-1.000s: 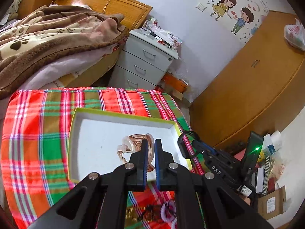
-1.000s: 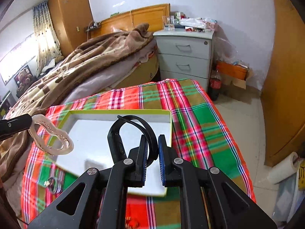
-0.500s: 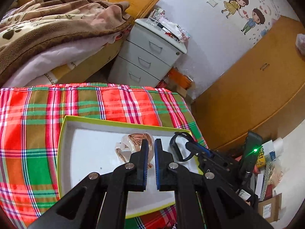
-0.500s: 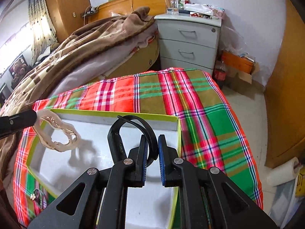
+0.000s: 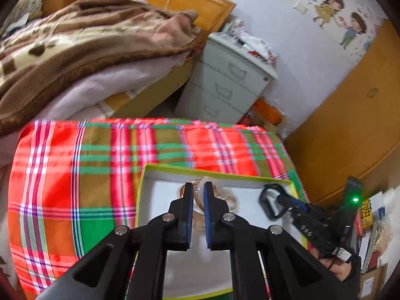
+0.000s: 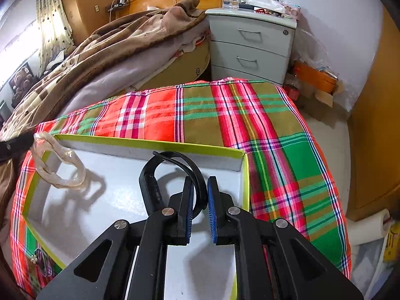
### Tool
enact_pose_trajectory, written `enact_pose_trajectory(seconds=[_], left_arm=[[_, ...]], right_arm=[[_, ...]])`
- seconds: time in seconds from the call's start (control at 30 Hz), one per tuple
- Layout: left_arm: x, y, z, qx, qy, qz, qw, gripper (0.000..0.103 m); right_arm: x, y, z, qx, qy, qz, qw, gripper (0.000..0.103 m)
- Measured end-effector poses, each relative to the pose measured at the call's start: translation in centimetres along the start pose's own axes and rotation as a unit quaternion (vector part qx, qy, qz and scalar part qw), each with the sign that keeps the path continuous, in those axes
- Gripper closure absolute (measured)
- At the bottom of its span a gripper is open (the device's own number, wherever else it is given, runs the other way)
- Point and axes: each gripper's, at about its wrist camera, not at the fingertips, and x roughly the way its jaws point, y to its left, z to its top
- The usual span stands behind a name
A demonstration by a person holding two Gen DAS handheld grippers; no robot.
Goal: Organize jewelry
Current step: 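Carry the claw clip and black band into the yellow box and open both tools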
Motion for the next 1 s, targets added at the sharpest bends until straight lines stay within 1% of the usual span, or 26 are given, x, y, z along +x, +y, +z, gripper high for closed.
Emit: enact_pose_trajectory(seconds=[0.1, 0.27, 0.5, 0.57, 0.67, 0.7, 0.77, 0.93, 0.97, 1.0], left_arm=[[1.1, 0.6, -0.5, -0.011, 0.012, 0.004, 0.9999, 0.095], [2.0, 0.2, -1.0, -0.006, 0.023, -0.001, 0.9997, 0.095], [2.0, 0.4, -1.3, -0.015, 0.028, 0.001, 0.9995, 0.095], [1.9, 0.4, -1.4, -0.012, 0.030, 0.001, 0.9995, 0.094], [1.7, 0.3, -1.5, -0.008, 0.029, 0.005, 0.9995, 0.094], [1.7, 0.3, -1.4, -0.010, 0.029, 0.006, 0.9995, 0.092], [1.4, 0.2, -1.5, -0.010, 0.029, 0.006, 0.9995, 0.082], [0.3, 0.1, -1.8, -0.002, 0.020, 0.013, 0.9997, 0.077], [-0.1, -0.1, -2.0, 0.005, 0.018, 0.014, 0.9997, 0.073], [-0.5, -0.2, -2.2, 0.011, 0.015, 0.014, 0.9997, 0.072]], right_arm=[[0.1, 0.1, 0.1, -0.003, 0.001, -0.002, 1.000, 0.092], [0.5, 0.1, 0.2, -0.003, 0.003, -0.005, 1.000, 0.092], [1.0, 0.2, 0.4, -0.010, 0.004, -0.014, 1.000, 0.091], [0.9, 0.2, 0.4, -0.011, -0.003, -0.010, 1.000, 0.087], [0.7, 0.4, 0.4, -0.012, -0.007, -0.013, 1.000, 0.085], [0.6, 0.5, 0.3, -0.014, -0.009, -0.016, 1.000, 0.084], [0.2, 0.5, 0.3, -0.014, -0.016, -0.015, 1.000, 0.083], [-1.5, 0.4, 0.1, -0.004, -0.036, -0.007, 0.999, 0.081], [-2.2, 0.4, 0.0, -0.003, -0.045, -0.003, 0.999, 0.078], [-2.7, 0.3, -0.2, -0.002, -0.051, 0.002, 0.999, 0.073]])
